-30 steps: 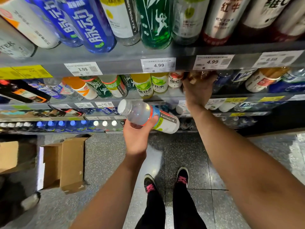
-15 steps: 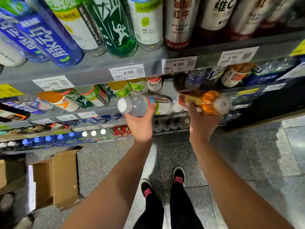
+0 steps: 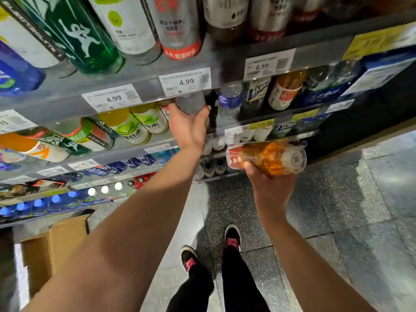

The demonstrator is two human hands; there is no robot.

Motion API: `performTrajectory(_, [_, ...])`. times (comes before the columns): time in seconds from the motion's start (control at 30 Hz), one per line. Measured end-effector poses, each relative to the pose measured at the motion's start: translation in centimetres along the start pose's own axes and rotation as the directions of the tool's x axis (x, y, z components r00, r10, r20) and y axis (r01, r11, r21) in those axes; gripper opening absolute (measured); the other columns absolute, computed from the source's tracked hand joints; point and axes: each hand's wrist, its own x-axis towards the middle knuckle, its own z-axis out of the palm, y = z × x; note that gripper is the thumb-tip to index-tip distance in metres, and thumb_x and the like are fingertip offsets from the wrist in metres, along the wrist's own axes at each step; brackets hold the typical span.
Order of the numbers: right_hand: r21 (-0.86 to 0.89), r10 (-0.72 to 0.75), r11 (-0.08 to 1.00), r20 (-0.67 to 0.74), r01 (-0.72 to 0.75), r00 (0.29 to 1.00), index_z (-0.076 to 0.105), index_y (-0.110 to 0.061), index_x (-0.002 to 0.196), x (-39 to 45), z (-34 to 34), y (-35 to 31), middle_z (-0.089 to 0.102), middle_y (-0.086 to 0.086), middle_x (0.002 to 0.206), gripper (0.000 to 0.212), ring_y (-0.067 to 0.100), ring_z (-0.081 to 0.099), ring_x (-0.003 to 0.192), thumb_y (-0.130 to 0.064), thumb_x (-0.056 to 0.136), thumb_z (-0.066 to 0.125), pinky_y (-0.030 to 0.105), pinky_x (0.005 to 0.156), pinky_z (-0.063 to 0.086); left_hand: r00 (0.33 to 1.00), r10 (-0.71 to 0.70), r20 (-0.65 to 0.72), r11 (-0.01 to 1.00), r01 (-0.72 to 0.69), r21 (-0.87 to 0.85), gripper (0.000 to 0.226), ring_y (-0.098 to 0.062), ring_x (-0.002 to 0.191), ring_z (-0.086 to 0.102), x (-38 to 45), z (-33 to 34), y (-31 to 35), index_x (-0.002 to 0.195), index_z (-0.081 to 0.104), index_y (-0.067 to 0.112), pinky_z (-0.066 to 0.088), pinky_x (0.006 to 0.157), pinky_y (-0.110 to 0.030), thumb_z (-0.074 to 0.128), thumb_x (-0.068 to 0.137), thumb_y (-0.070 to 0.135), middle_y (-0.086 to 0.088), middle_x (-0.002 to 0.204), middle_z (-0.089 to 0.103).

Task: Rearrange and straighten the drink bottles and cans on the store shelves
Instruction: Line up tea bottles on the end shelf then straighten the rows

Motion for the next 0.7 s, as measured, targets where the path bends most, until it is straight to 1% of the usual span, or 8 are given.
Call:
performTrajectory(0.1, [0.038, 0.05, 0.998, 0.038, -0.051, 0.998, 0.054, 0.003, 0.122, 0.3, -0.5, -0.4, 0.067, 0.009, 0.113, 0.07, -0.005, 0.063, 0.1, -0.03, 0.067, 0.081, 0.011, 0.086, 0.05, 1.0, 0.006, 0.026, 0.979, -0.011, 0.203, 0.048, -0.017, 0.08, 0.069, 1.4, 1.0, 0.5, 0.087, 0.072, 0.008, 0.054, 0.073, -0.03, 0.086, 0.066, 0.048, -0.004, 0.089, 0.075])
performTrajectory(0.17, [0.025, 0.065, 0.997, 0.045, -0.067, 0.997, 0.056, 0.001, 0.119, 0.5, -0.8, -0.7, 0.069, 0.009, 0.109, 0.07, 0.003, 0.066, 0.097, -0.035, 0.064, 0.079, 0.016, 0.087, 0.053, 1.0, 0.0, -0.009, 0.975, 0.002, 0.222, 0.051, -0.022, 0.083, 0.07, 1.5, 1.2, 0.2, 0.088, 0.07, 0.005, 0.054, 0.074, -0.033, 0.086, 0.066, 0.048, -0.01, 0.091, 0.074])
performTrajectory(0.3, [0.005, 0.093, 0.996, 0.08, -0.094, 0.992, 0.058, 0.003, 0.116, 0.5, -1.3, -0.4, 0.07, 0.011, 0.106, 0.068, 0.01, 0.067, 0.094, -0.034, 0.064, 0.082, 0.014, 0.084, 0.052, 0.998, 0.039, 0.045, 0.998, -0.04, 0.041, 0.05, -0.019, 0.096, 0.067, 0.6, 0.2, -1.4, 0.104, 0.058, 0.01, 0.054, 0.089, -0.034, 0.09, 0.069, 0.024, -0.009, 0.106, 0.071])
performTrajectory(0.37, [-0.036, 0.111, 0.994, 0.099, -0.108, 0.989, 0.058, 0.004, 0.114, 0.4, -1.4, 0.0, 0.07, 0.011, 0.104, 0.062, 0.009, 0.067, 0.092, -0.022, 0.067, 0.087, 0.013, 0.082, 0.052, 0.996, 0.036, 0.08, 0.998, -0.031, -0.062, 0.048, -0.013, 0.095, 0.065, -0.1, -1.0, -2.3, 0.11, 0.055, 0.012, 0.053, 0.09, -0.025, 0.085, 0.073, 0.007, -0.007, 0.107, 0.069])
performTrajectory(0.5, [-0.039, 0.122, 0.992, 0.145, -0.117, 0.982, 0.058, 0.002, 0.114, -0.3, -1.0, -0.4, 0.07, 0.007, 0.104, 0.059, 0.006, 0.066, 0.093, -0.021, 0.067, 0.085, 0.012, 0.082, 0.05, 0.99, 0.036, -0.136, 0.998, -0.043, -0.045, 0.04, -0.015, 0.091, 0.063, -0.7, -4.6, -4.0, 0.112, 0.058, 0.011, 0.049, 0.085, -0.012, 0.079, 0.078, 0.006, -0.009, 0.108, 0.068])
performTrajectory(0.57, [-0.055, 0.088, 0.995, 0.175, -0.079, 0.981, 0.058, 0.004, 0.109, -0.8, -0.3, -0.4, 0.069, -0.009, 0.097, 0.054, -0.004, 0.064, 0.092, -0.012, 0.067, 0.087, 0.011, 0.08, 0.05, 0.973, 0.024, -0.23, 0.997, -0.041, -0.072, 0.037, -0.015, 0.088, 0.06, -0.5, -6.5, -4.5, 0.11, 0.058, 0.009, 0.045, 0.081, -0.009, 0.079, 0.079, 0.007, -0.011, 0.104, 0.067])
performTrajectory(0.63, [-0.065, 0.054, 0.997, 0.221, -0.041, 0.974, 0.061, 0.004, 0.105, -1.3, 0.4, -0.1, 0.067, -0.018, 0.092, 0.045, -0.012, 0.063, 0.089, 0.003, 0.067, 0.086, 0.004, 0.076, 0.047, 0.969, 0.014, -0.248, 0.995, -0.04, -0.096, 0.035, -0.014, 0.086, 0.059, -0.5, -8.1, -4.8, 0.11, 0.059, 0.006, 0.048, 0.084, -0.016, 0.078, 0.08, 0.007, -0.007, 0.098, 0.064])
performTrajectory(0.7, [-0.101, 0.003, 0.995, 0.277, 0.026, 0.961, 0.066, -0.003, 0.105, -2.1, 1.3, -0.1, 0.071, -0.007, 0.094, 0.04, -0.005, 0.068, 0.086, -0.002, 0.07, 0.086, 0.009, 0.074, 0.052, 0.979, 0.034, -0.199, 0.991, -0.059, -0.121, 0.031, -0.015, 0.085, 0.059, -0.9, -9.5, -4.6, 0.105, 0.059, 0.008, 0.051, 0.089, -0.029, 0.078, 0.081, 0.007, -0.001, 0.09, 0.061])
